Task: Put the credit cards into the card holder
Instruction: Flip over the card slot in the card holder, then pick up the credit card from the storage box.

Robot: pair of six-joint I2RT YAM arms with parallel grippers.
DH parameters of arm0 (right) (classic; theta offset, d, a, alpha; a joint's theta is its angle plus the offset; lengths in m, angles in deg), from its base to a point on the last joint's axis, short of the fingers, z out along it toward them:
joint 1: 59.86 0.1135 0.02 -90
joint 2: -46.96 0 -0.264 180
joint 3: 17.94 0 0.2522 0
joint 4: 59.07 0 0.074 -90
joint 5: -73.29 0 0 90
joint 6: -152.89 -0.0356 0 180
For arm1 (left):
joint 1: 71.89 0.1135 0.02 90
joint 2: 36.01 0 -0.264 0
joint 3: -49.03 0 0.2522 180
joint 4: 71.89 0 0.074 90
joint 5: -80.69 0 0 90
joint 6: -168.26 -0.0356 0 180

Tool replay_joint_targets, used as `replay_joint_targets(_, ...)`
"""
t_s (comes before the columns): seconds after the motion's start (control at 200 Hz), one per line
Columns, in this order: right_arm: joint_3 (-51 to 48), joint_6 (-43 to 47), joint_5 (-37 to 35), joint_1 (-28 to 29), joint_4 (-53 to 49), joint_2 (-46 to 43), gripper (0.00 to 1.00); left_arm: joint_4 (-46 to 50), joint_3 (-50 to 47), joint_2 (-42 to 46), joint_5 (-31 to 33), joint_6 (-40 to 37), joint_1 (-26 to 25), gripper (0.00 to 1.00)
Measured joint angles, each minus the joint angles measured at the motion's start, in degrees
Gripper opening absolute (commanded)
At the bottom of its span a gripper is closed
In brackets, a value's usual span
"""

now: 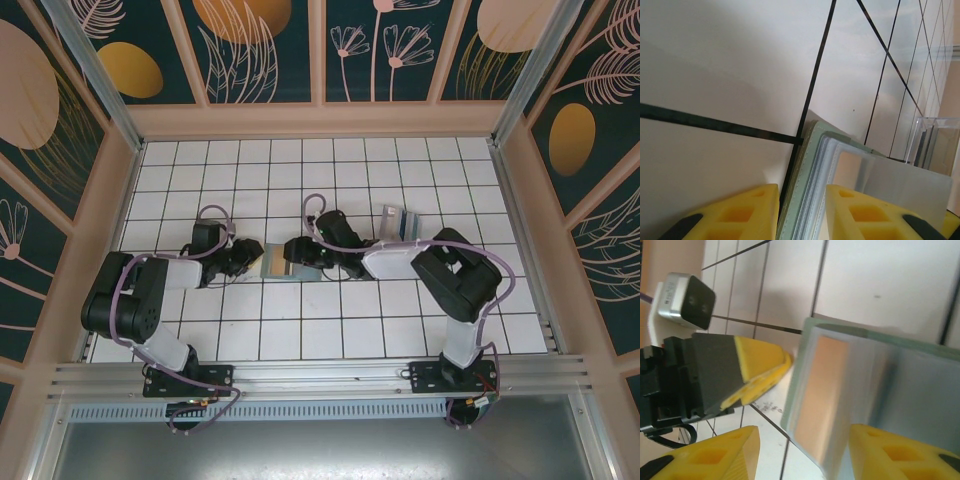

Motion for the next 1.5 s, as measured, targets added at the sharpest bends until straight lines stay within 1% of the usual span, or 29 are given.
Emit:
replay_joint_targets(0.18,5.99,1.57,1.40,1.64,-0.02,4.92,0.51,0.15,-0.44,0.61,-0.98,0.87,1.92,0.34)
replay_joint_targets(0.3,8.24,2.12,1.66,2.38,-1.01,7.32,0.51,0.66,-0.28,0.85,-0.96,0.81,2.25,0.36)
replay_joint_targets(0.47,8.44,3.13,1.55,2.12,-3.78,7.10,0.53,5.99,2.64,1.05,1.29,-2.86,2.25,0.39)
replay_joint_targets(0.586,7.58,3.63,1.18,0.87,-6.51,3.67,0.54,9.55,5.62,1.05,3.65,-6.49,2.12,0.40)
replay_joint_targets(0.801,5.75,5.18,-0.11,-3.15,-8.66,-7.85,0.57,13.86,8.09,1.18,7.48,-10.91,-0.26,0.40)
replay_joint_targets(0.871,5.75,5.88,-0.74,-3.43,-8.94,-9.14,0.57,14.84,8.11,1.27,8.02,-11.72,-1.07,0.39)
replay_joint_targets(0.976,5.75,6.10,-1.97,-2.91,-10.69,-8.68,0.57,15.91,8.13,1.27,9.03,-12.57,-2.40,0.39)
replay_joint_targets(1.101,5.81,6.25,-7.04,-2.45,-16.06,-8.39,0.57,17.55,8.35,1.51,10.75,-13.86,-4.28,0.39)
replay_joint_targets(1.241,7.80,8.04,-16.83,-3.89,-26.12,-9.07,0.58,19.30,9.01,2.12,13.27,-15.37,-5.62,0.39)
replay_joint_targets(1.351,9.46,10.19,-24.76,-7.04,-34.49,-12.20,0.59,19.87,9.55,2.12,14.58,-16.15,-5.70,0.39)
replay_joint_targets(1.501,12.17,12.02,-33.00,-13.33,-44.02,-16.17,0.66,20.39,10.45,2.10,15.43,-16.52,-5.79,0.40)
